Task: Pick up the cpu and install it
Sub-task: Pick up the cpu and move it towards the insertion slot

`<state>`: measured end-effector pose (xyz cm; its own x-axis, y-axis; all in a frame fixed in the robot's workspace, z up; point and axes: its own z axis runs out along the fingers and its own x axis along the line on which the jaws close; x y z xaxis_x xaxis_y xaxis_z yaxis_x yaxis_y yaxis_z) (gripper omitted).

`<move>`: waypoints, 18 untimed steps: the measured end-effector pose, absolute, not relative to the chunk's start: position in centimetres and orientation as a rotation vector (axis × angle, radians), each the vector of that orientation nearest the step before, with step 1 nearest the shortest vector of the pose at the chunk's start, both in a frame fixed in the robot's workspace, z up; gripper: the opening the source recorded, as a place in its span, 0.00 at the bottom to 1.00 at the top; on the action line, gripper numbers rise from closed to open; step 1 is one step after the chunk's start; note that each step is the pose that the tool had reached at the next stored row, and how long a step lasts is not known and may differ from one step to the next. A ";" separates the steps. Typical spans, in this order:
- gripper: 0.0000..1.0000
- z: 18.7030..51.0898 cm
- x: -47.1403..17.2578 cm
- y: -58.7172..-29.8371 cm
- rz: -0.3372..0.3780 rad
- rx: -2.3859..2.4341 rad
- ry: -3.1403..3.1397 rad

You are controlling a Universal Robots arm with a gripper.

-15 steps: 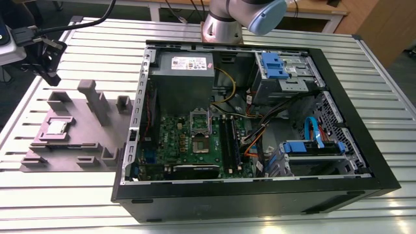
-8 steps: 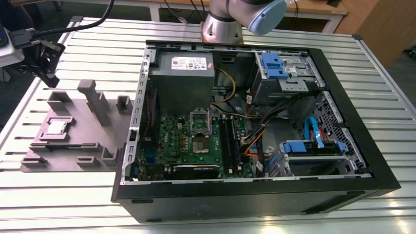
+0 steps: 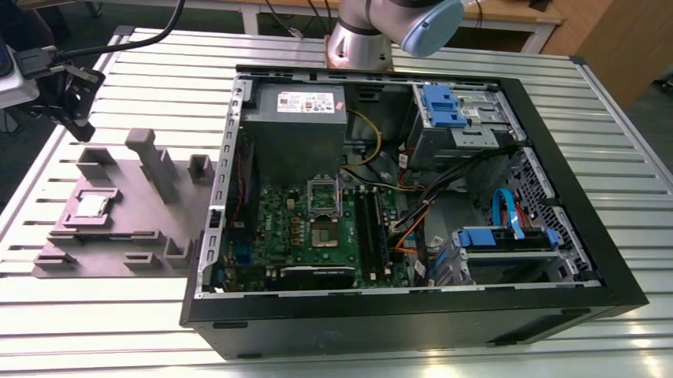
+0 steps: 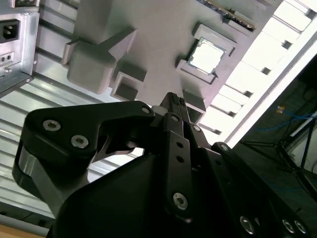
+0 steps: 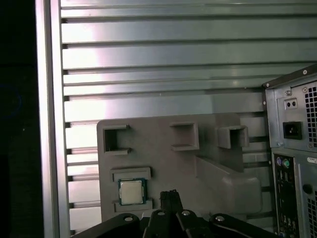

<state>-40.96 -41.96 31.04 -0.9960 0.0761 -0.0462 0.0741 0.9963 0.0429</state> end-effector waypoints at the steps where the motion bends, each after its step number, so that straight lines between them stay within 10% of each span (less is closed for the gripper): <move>1: 0.10 31.0 -41.0 -42.0 0.062 0.119 3.135; 18: 0.10 29.1 -41.6 -42.8 0.062 0.119 3.135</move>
